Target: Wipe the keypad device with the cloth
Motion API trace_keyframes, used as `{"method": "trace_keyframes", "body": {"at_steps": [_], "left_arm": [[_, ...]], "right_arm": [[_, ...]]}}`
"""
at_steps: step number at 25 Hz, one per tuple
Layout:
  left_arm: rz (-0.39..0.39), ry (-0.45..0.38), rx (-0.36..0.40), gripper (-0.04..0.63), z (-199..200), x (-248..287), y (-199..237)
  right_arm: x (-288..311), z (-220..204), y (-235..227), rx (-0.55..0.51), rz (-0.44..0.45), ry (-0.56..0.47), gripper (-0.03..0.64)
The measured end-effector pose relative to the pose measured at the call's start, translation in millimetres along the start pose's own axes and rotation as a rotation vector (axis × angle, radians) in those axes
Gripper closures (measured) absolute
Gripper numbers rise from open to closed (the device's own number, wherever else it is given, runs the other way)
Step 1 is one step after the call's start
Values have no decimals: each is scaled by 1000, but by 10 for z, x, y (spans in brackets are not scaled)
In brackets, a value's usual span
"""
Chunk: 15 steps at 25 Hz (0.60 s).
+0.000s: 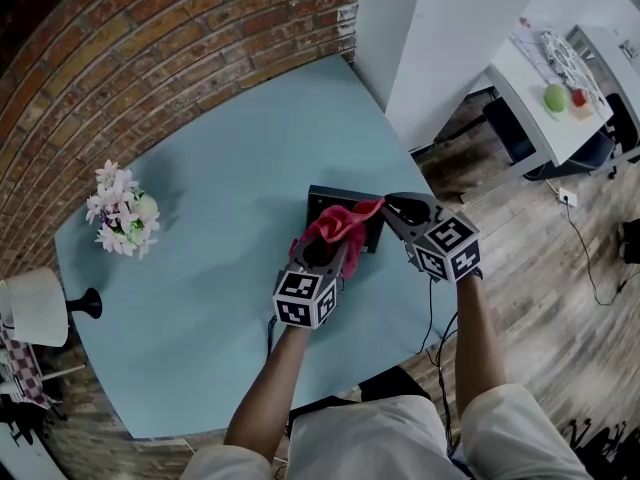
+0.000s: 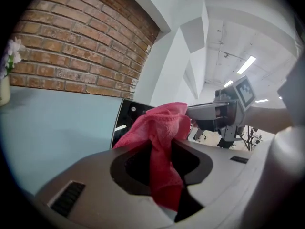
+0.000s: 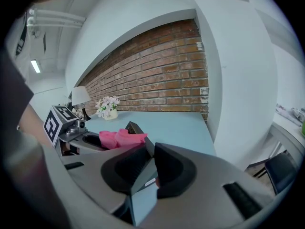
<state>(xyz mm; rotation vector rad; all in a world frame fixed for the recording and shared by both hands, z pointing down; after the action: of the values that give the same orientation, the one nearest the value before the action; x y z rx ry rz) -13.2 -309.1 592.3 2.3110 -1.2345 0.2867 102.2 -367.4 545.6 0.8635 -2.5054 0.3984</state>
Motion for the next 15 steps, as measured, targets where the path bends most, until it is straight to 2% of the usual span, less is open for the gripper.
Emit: {"method": "trace_keyframes", "body": {"at_steps": [15], "left_arm": [[7, 96, -36, 448, -385, -79, -28]], "right_arm": [[8, -4, 4, -17, 1, -1, 534]]}}
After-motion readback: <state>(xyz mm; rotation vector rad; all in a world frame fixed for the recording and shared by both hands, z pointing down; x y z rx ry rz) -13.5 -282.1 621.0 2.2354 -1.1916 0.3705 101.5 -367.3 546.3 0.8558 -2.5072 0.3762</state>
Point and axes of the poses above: the fingertips, and each gripper's own axes: x forward along the fingers, y to its left, z out of its top, the point moved 3 cm from there along -x, backward along the fingers, and after that the axes turned 1 degree about -z, right-handed, at the moved point
